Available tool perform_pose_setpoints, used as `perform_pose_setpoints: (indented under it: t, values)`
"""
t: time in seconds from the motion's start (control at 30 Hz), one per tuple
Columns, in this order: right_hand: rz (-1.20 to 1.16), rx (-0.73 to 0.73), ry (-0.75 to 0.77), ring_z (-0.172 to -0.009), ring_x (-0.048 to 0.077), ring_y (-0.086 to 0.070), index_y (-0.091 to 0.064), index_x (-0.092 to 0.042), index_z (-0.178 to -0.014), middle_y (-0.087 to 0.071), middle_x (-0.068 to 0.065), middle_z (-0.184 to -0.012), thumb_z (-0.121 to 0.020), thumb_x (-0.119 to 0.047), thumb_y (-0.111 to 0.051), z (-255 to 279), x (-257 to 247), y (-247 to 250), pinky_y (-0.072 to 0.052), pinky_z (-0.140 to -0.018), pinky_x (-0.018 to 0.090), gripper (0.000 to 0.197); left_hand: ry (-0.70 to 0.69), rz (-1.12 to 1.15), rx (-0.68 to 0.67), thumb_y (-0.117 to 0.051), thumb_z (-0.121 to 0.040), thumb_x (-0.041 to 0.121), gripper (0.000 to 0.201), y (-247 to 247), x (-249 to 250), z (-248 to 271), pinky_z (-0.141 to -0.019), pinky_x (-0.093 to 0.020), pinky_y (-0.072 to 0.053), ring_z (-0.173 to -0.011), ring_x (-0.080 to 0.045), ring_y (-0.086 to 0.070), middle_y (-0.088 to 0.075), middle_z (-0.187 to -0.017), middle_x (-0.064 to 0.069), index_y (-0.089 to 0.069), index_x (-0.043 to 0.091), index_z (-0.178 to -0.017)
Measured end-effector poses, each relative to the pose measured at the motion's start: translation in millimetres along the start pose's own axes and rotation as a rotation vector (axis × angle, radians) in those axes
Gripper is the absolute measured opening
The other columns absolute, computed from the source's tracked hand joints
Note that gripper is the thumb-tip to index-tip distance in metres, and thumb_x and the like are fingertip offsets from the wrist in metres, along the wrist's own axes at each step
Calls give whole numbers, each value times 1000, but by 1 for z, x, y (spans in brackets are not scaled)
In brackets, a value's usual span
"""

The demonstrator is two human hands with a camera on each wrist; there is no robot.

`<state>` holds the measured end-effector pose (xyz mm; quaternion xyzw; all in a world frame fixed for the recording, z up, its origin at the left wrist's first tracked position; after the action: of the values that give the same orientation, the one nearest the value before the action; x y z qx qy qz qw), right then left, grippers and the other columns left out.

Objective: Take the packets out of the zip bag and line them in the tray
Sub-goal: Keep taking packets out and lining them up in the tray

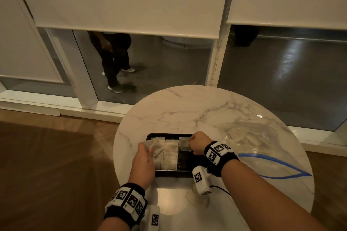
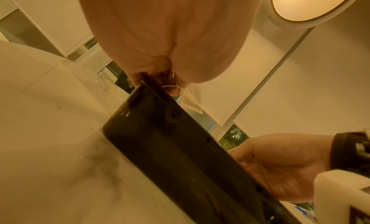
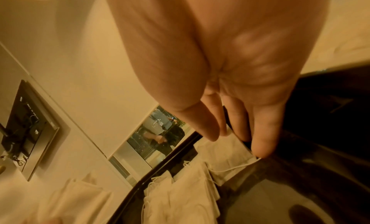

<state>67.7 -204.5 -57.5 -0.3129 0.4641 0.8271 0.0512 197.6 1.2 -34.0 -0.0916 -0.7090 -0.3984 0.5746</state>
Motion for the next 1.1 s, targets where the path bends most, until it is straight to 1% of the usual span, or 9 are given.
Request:
perform_pose_setpoints:
  t: [0.13,0.3,0.47,0.63,0.7,0.77,0.9,0.97,1.1]
  values:
    - [-27,-12,5,-103,35,-68,-68,-2,-119,-69,19,-115,-92,-11,-56,1,0,-4,-58,-91,44,31,1,1,-4,-37,-108,25,14,1,1,1,-58,-19,-43,-77,-11,-60,-60,-89,-3,-41,18,-98]
    - [-34,-43,14,-105,35,-66,-67,-4,-122,-68,18,-116,-91,-8,-57,1,1,-7,-57,-92,43,33,2,-9,3,-38,-108,27,14,0,0,-1,-70,-36,-53,-81,-19,-63,-62,-90,-5,-41,19,-96]
    - [-29,-45,52,-108,33,-65,-66,-8,-124,-66,17,-122,-92,-10,-56,6,-2,-4,-56,-94,40,33,4,6,9,-38,-108,26,15,3,4,3,-64,-30,-51,-78,-16,-62,-61,-89,-5,-40,20,-94]
    - [-63,-15,86,-109,26,-63,-63,-12,-125,-65,11,-121,-92,-16,-57,17,-8,9,-54,-94,34,34,-46,-87,98,-39,-104,44,15,15,6,3,-73,-48,-56,-80,-19,-63,-63,-86,0,-42,34,-93]
    - [-169,14,111,-104,26,-65,-66,-13,-118,-66,9,-115,-90,-17,-61,25,-13,15,-56,-93,37,29,-70,-89,128,-41,-101,49,15,20,13,3,-76,-48,-56,-83,-16,-63,-64,-87,5,-45,37,-94]
    - [-326,44,151,-99,22,-66,-69,-16,-110,-69,5,-108,-88,-21,-66,38,-18,21,-58,-91,41,23,-91,-34,122,-48,-101,46,12,19,26,4,-78,-43,-58,-82,-10,-65,-67,-87,10,-51,35,-97]
    - [-555,-52,290,-93,18,-70,-70,-21,-103,-74,3,-100,-93,-29,-68,78,-37,18,-61,-79,33,13,-108,211,36,-64,-97,32,9,6,49,5,-81,-28,-56,-88,2,-68,-74,-96,12,-64,30,-106]
    - [-614,-84,357,-87,16,-71,-70,-22,-103,-75,7,-96,-93,-29,-68,94,-41,15,-61,-75,31,12,-90,315,4,-69,-94,27,16,-1,53,4,-82,-30,-57,-93,-5,-72,-76,-99,8,-67,23,-109]
    - [-708,-6,403,-72,15,-69,-72,-18,-100,-75,4,-82,-92,-18,-70,106,-33,21,-59,-68,31,8,-66,422,-43,-72,-92,20,18,-14,57,7,-73,-30,-58,-88,-16,-74,-77,-96,-3,-68,13,-108]
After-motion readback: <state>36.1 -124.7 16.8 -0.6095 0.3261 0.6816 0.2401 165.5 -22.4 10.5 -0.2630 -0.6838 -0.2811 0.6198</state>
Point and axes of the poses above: each hand's wrist, its own z-axis away from the middle knuckle, its own y-axis out of the back of the hand, x = y × z, the point moved 10 cm from there along -z, towards the middle knuckle
